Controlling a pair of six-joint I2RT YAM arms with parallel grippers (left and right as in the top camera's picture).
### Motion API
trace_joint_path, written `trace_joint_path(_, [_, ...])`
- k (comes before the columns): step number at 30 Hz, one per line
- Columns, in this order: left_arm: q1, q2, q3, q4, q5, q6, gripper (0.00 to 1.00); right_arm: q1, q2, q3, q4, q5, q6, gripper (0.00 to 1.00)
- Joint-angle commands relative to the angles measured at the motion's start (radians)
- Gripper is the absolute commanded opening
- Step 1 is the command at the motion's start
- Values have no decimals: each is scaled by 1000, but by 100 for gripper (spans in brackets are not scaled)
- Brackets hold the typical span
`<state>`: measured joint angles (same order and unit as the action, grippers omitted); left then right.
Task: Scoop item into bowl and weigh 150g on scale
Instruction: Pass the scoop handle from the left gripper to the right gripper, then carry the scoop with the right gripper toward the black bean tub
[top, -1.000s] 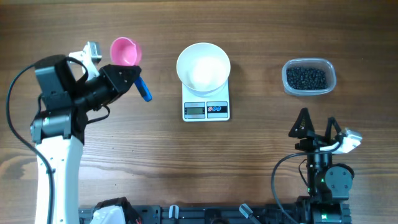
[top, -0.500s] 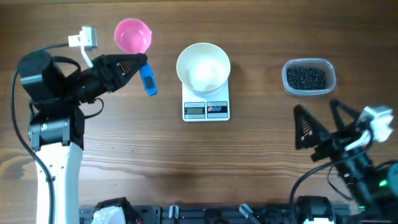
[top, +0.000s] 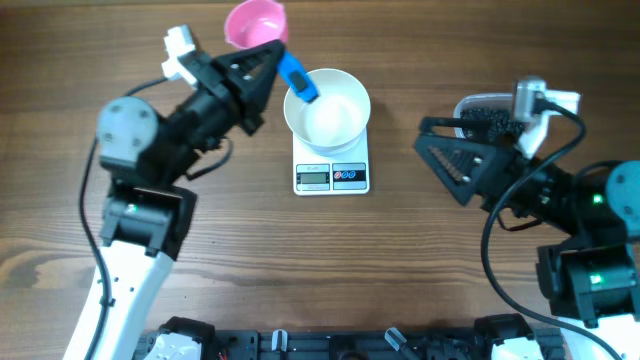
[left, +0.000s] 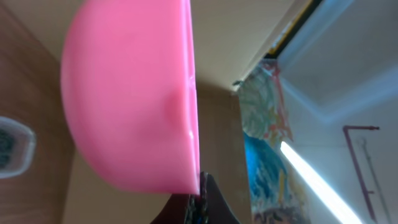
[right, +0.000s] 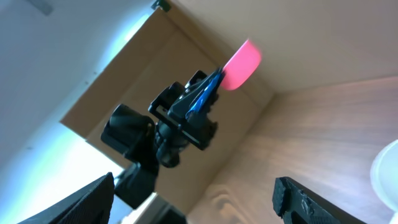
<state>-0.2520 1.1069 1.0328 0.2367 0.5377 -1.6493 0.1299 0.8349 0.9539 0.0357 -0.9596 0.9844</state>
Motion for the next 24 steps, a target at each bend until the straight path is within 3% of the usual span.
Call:
trace_joint_path(1, [-147, -13, 9, 27, -332, 53, 4, 136, 56, -5, 68, 132, 83, 84])
trace_joint_path(5, [-277, 4, 9, 91, -431, 299, 4, 328, 182, -5, 234, 340, 212, 79])
trace_joint_path(9, [-296, 14, 9, 147, -414, 537, 4, 365, 305, -5, 459, 397, 301, 74])
trace_joint_path(12, [-296, 13, 9, 161, -389, 573, 4, 365, 361, -5, 537, 465, 329, 69])
trace_joint_path(14, [-296, 14, 9, 160, -390, 573, 4, 365, 379, -5, 610, 496, 329, 58])
trace_joint_path(17, [-295, 18, 9, 159, -390, 573, 4, 365, 379, -5, 674, 500, 329, 54])
trace_joint_path(19, [-293, 22, 9, 156, -394, 573, 4, 365, 379, -5, 684, 475, 362, 36])
trace_joint_path(20, [-293, 25, 9, 159, -394, 573, 4, 365, 379, -5, 684, 457, 361, 33])
trace_joint_path(24, [-293, 32, 9, 192, -394, 571, 4, 365, 379, -5, 682, 439, 377, 38])
